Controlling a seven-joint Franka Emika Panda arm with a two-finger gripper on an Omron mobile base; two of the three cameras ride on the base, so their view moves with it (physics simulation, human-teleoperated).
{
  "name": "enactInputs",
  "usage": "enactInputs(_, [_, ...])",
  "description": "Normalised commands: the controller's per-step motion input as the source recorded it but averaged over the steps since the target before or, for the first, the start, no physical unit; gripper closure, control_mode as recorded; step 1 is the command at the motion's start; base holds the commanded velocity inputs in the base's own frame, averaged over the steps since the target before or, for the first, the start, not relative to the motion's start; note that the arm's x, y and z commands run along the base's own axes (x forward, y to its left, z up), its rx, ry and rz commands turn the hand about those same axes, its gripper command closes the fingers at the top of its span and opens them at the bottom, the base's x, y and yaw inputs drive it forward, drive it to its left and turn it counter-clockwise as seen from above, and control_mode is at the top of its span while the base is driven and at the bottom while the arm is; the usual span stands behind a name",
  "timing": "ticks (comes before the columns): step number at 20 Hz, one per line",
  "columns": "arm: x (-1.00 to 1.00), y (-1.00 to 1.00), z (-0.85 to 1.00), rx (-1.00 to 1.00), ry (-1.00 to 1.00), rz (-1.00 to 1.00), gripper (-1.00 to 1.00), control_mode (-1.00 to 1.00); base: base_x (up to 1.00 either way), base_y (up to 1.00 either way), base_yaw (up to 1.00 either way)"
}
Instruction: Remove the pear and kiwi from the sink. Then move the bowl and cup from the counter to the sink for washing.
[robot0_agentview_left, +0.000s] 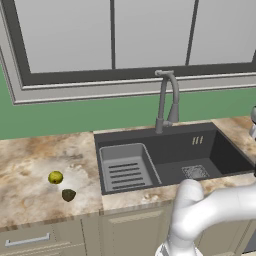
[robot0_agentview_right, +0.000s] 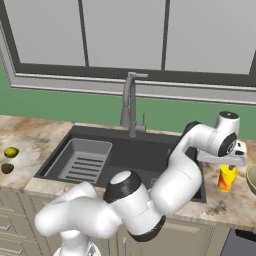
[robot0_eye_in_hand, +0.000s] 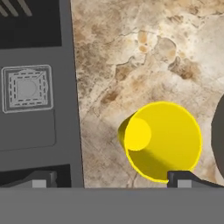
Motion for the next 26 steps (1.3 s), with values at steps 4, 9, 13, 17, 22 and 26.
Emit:
enactInputs(4, [0.09, -0.1, -0.16, 0.02, 0.03, 0.0, -1.0, -1.0, 0.0, 0.0, 0.0])
enactInputs(9, [0.17, -0.1, -0.14, 0.0, 0.01, 0.0, -1.0, -1.0, 0.0, 0.0, 0.0])
enactInputs(13, [0.17, -0.08, -0.14, 0.0, 0.0, 0.0, -1.0, -1.0, 0.0, 0.0, 0.0])
enactInputs(17, [0.15, -0.09, -0.14, 0.0, 0.0, 0.0, -1.0, -1.0, 0.0, 0.0, 0.0])
enactInputs(22, [0.13, -0.09, -0.17, 0.0, 0.0, 0.0, -1.0, -1.0, 0.0, 0.0, 0.0])
enactInputs(26, [0.13, -0.11, -0.17, 0.0, 0.0, 0.0, -1.0, -1.0, 0.0, 0.0, 0.0])
